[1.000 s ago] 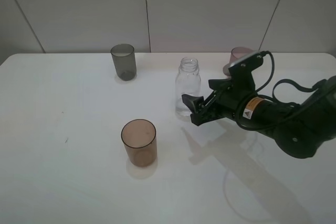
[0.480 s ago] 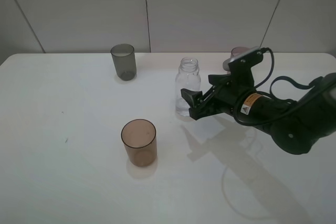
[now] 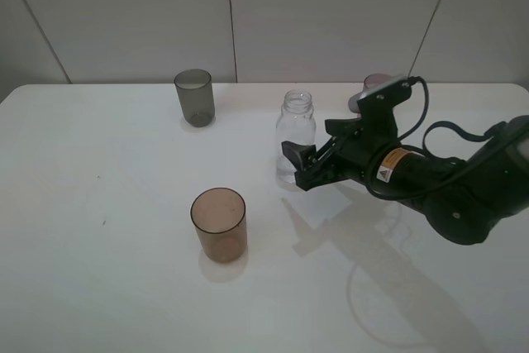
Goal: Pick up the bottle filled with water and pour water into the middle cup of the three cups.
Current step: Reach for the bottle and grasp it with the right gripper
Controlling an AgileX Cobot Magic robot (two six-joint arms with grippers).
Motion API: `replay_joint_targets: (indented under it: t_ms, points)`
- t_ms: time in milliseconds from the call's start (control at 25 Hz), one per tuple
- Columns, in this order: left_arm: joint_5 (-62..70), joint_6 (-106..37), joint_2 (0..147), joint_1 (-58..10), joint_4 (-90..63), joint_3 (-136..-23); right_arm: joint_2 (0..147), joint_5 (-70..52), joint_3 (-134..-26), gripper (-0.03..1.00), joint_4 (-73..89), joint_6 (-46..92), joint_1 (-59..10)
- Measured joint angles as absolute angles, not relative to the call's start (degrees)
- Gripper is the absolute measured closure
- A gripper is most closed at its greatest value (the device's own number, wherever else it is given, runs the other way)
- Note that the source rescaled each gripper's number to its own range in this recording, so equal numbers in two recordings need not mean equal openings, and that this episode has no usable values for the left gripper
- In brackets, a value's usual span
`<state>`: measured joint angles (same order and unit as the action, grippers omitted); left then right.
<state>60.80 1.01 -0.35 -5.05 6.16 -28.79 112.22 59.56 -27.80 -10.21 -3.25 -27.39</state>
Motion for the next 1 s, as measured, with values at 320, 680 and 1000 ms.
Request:
replay_joint_targets:
  t_ms: [320,680,1000]
  points:
    - [60.8,1.0,-0.3,-5.0,6.2,-28.8,112.2,59.6,-27.9,0.03,-11.4,-0.5,-27.4]
    - [60.8,1.0,-0.3,-5.0,6.2,-28.8,113.7,59.7,-30.5,-0.03,-10.5,-0.5,-27.4]
    - [60.8,1.0,-0.3,-5.0,6.2,-28.8,119.9,59.5,-35.5,-0.03,-12.1,-0.5,-27.4]
